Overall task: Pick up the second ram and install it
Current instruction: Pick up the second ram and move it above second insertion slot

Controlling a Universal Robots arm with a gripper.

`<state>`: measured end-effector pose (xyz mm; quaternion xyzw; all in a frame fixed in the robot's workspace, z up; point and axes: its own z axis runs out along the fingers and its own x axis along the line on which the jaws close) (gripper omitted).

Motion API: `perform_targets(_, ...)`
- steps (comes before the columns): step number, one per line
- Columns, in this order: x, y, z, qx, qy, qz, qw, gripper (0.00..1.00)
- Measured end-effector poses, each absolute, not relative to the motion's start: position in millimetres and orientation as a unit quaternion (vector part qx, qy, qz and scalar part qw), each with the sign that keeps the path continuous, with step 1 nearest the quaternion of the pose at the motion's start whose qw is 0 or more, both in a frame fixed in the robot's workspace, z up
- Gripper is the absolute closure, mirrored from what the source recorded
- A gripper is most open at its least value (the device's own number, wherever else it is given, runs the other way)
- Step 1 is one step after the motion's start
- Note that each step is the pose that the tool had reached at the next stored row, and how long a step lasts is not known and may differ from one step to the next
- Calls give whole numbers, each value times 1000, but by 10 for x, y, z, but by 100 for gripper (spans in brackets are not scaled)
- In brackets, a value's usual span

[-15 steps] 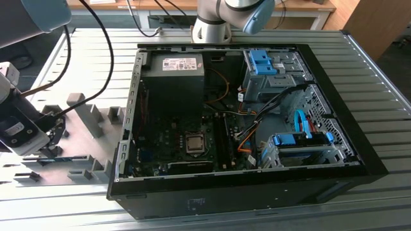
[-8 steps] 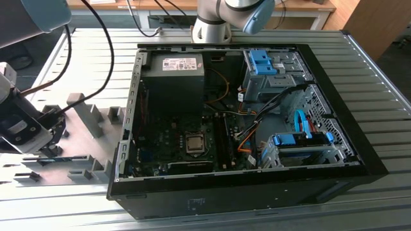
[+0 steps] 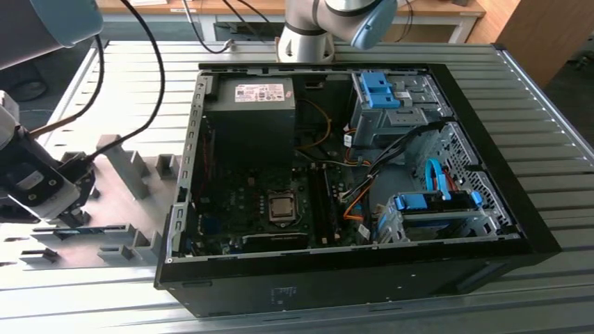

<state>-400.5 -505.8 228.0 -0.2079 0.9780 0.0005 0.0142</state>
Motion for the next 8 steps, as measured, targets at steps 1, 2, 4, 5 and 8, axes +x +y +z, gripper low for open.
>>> perform_targets(1, -4005, -5058, 2280, -212, 977, 1, 14, 89)
perform_targets(2, -4005, -5058, 2281, -216, 976, 1, 14, 89)
perform_targets(4, -4005, -5058, 2281, -223, 975, 1, 14, 89)
perform_targets(5, -4005, -5058, 2281, -226, 974, 1, 14, 89)
perform_targets(8, -4005, -5058, 2281, -237, 971, 1, 14, 89)
